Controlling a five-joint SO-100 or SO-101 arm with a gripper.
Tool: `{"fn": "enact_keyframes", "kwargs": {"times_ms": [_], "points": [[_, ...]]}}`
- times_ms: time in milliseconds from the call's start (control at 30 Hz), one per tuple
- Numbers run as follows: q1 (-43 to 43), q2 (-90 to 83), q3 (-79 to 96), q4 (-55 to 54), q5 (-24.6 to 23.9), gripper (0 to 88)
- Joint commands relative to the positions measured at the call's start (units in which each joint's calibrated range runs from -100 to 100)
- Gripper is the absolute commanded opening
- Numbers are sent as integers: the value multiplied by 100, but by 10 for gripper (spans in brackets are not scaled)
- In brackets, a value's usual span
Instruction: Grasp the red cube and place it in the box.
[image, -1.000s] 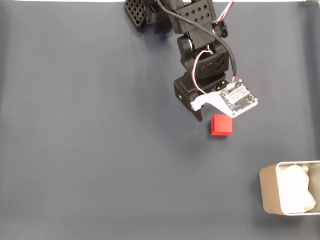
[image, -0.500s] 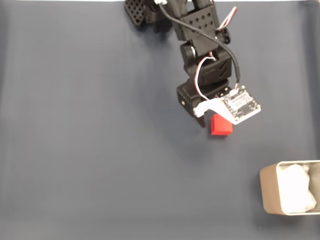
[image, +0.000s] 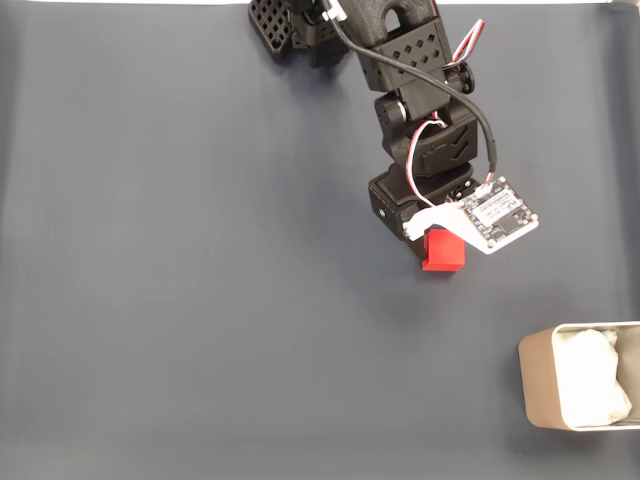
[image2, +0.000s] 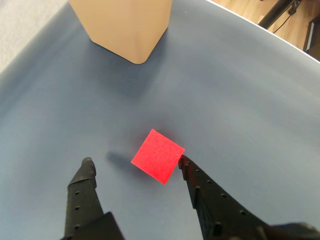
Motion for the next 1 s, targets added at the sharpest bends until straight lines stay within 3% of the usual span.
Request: {"fn": "enact_keyframes", "kwargs": {"times_ms": [0,967], "points": [[-118,33,-359,-80,-68,380],[-260,422,-787,-187,-68,379]]}}
